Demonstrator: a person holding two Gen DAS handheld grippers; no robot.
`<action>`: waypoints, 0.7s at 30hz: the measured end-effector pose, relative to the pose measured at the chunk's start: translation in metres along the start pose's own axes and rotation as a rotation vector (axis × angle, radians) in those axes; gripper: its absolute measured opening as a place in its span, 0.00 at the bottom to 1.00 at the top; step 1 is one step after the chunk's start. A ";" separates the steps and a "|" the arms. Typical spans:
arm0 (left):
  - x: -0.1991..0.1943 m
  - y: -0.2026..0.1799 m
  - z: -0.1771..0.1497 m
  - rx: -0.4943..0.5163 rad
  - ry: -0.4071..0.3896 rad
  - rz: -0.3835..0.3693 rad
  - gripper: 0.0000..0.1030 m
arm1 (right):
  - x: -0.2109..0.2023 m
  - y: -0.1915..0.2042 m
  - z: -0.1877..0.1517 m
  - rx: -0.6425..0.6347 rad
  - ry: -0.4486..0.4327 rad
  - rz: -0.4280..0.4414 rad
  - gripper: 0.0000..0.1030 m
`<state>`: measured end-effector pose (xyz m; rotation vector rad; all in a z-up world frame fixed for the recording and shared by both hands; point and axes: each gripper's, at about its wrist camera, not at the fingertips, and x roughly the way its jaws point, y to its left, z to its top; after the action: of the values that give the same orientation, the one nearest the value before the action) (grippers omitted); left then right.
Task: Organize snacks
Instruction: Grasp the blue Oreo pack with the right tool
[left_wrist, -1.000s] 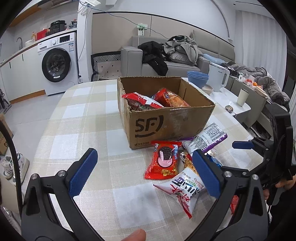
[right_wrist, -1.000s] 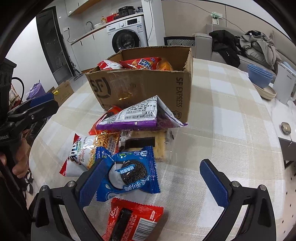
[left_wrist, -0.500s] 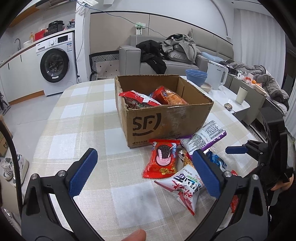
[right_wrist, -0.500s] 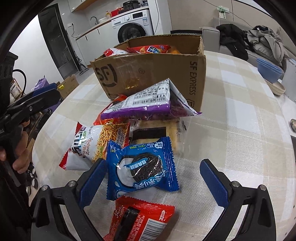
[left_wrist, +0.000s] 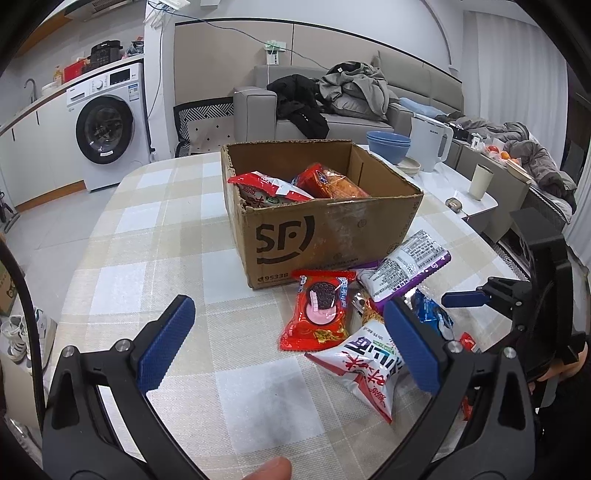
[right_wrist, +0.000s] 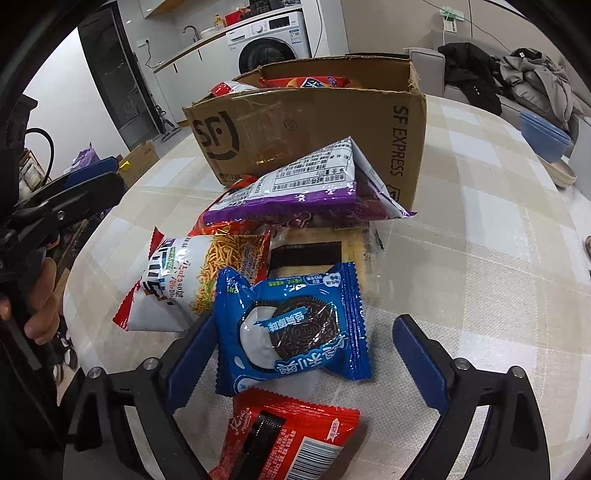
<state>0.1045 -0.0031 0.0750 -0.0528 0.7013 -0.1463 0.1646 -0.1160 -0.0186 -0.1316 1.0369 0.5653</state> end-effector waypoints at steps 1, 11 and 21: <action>0.000 0.000 0.000 0.001 0.001 0.000 0.99 | 0.000 0.001 0.000 -0.002 0.000 0.007 0.88; 0.004 -0.002 -0.003 0.013 0.011 0.000 0.99 | -0.005 0.010 0.000 -0.042 -0.020 0.043 0.54; 0.006 -0.003 -0.004 0.022 0.017 -0.002 0.99 | -0.007 -0.001 -0.003 -0.017 -0.016 0.107 0.66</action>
<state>0.1062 -0.0072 0.0683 -0.0316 0.7170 -0.1564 0.1603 -0.1208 -0.0146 -0.0866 1.0277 0.6713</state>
